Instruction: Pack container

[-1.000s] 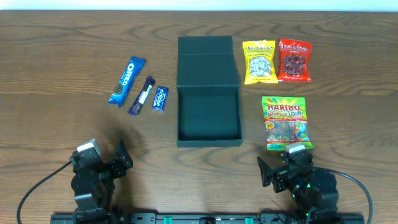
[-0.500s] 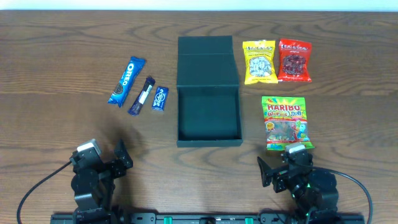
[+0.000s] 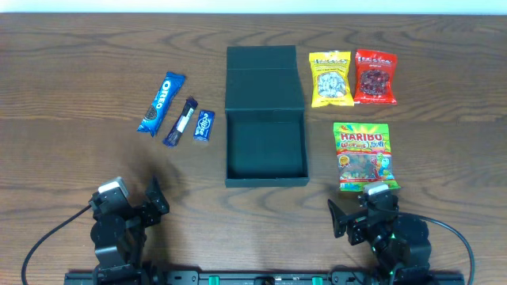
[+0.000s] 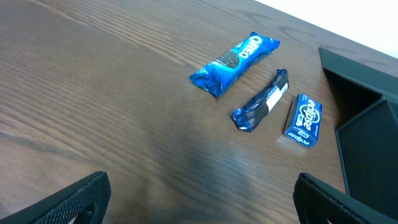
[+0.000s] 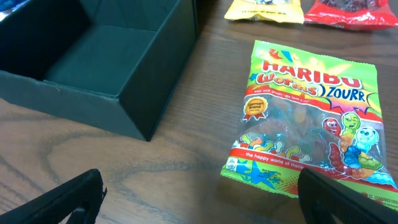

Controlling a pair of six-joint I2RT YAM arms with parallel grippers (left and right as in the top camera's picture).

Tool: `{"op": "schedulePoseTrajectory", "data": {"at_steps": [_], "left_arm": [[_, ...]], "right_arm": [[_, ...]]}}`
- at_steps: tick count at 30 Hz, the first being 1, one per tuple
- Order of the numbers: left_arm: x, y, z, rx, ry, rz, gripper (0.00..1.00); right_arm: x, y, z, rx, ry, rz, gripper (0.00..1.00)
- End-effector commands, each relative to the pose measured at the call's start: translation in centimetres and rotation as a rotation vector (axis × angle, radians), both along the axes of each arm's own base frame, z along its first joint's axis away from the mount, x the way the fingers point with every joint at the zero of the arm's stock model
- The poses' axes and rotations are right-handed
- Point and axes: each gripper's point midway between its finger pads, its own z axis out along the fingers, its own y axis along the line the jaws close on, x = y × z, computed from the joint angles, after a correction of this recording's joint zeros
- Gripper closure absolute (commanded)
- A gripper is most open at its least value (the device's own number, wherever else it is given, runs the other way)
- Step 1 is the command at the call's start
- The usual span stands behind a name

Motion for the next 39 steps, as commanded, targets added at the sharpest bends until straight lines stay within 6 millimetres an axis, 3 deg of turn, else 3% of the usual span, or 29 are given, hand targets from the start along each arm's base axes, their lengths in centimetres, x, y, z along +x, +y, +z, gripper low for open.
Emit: {"op": "schedulePoseTrajectory", "data": {"at_steps": [1,17,23,26,30,33,39], "left_arm": [[0.0,0.0,-0.5,0.007,0.009,-0.002,0.05],[0.0,0.0,-0.5,0.007,0.009,-0.002,0.05],[0.0,0.0,-0.5,0.007,0.009,-0.002,0.05],[0.0,0.0,-0.5,0.007,0.009,-0.002,0.05],[0.0,0.0,-0.5,0.007,0.009,-0.002,0.05],[0.0,0.0,-0.5,0.007,0.009,-0.002,0.05],[0.0,0.0,-0.5,0.007,0.008,-0.002,0.05]], "right_arm": [[-0.1,0.2,0.0,0.012,-0.001,0.003,0.01],[0.3,0.0,0.5,0.021,-0.022,-0.019,0.01],[1.2,0.6,2.8,0.367,0.012,-0.162,0.01],[0.7,1.8,2.9,0.61,0.136,-0.215,0.01],[0.1,2.9,2.8,0.732,0.225,-0.217,0.01],[0.1,3.6,3.8,0.806,0.235,-0.193,0.01],[0.9,4.7,9.4,0.801,0.001,-0.002,0.02]]}}
